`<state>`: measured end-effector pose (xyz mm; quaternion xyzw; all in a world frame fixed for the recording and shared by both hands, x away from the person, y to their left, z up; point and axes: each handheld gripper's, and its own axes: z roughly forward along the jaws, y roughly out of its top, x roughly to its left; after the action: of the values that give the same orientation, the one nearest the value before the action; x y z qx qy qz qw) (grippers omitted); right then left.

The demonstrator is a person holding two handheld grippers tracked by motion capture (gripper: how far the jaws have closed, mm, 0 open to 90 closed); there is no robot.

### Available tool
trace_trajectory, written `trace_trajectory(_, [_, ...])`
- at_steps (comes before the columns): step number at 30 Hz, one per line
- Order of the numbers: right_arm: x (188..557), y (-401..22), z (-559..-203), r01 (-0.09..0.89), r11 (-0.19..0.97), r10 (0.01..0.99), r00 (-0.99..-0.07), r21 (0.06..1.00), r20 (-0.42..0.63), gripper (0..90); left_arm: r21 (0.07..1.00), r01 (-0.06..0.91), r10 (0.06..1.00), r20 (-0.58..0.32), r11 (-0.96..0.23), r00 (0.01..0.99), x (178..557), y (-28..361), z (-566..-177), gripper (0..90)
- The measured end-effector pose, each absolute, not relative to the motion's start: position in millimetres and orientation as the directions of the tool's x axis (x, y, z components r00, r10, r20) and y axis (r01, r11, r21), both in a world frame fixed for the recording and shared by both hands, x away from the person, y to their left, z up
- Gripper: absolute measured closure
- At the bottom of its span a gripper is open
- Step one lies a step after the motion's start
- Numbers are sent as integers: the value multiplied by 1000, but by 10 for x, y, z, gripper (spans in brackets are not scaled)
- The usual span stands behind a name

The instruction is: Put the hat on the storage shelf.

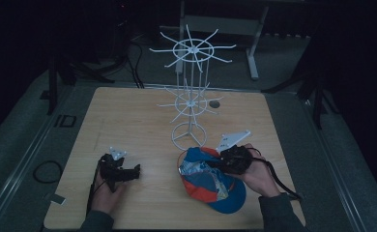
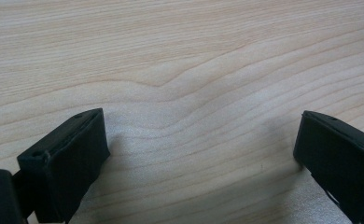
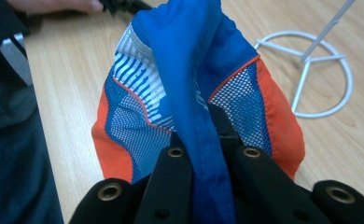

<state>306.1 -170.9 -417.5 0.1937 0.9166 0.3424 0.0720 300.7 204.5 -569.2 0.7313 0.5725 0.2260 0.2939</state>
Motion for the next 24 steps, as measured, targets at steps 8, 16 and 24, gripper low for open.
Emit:
trace_trajectory(8, [2991, -1849, -4033, 312, 630, 441, -898, 711, 3, 886, 690, 703, 970, -6, -171, 241, 3007, 2044, -5693, 34])
trace_trajectory(16, [2940, -2018, -3915, 314, 592, 475, -880, 742, -6, 886, 696, 700, 972, -12, -160, 234, 3009, 2038, -5697, 34])
trace_trajectory(24, [2910, -2126, -3865, 324, 562, 502, -865, 761, -2, 886, 694, 701, 972, -11, -162, 236, 3009, 2039, -5696, 34])
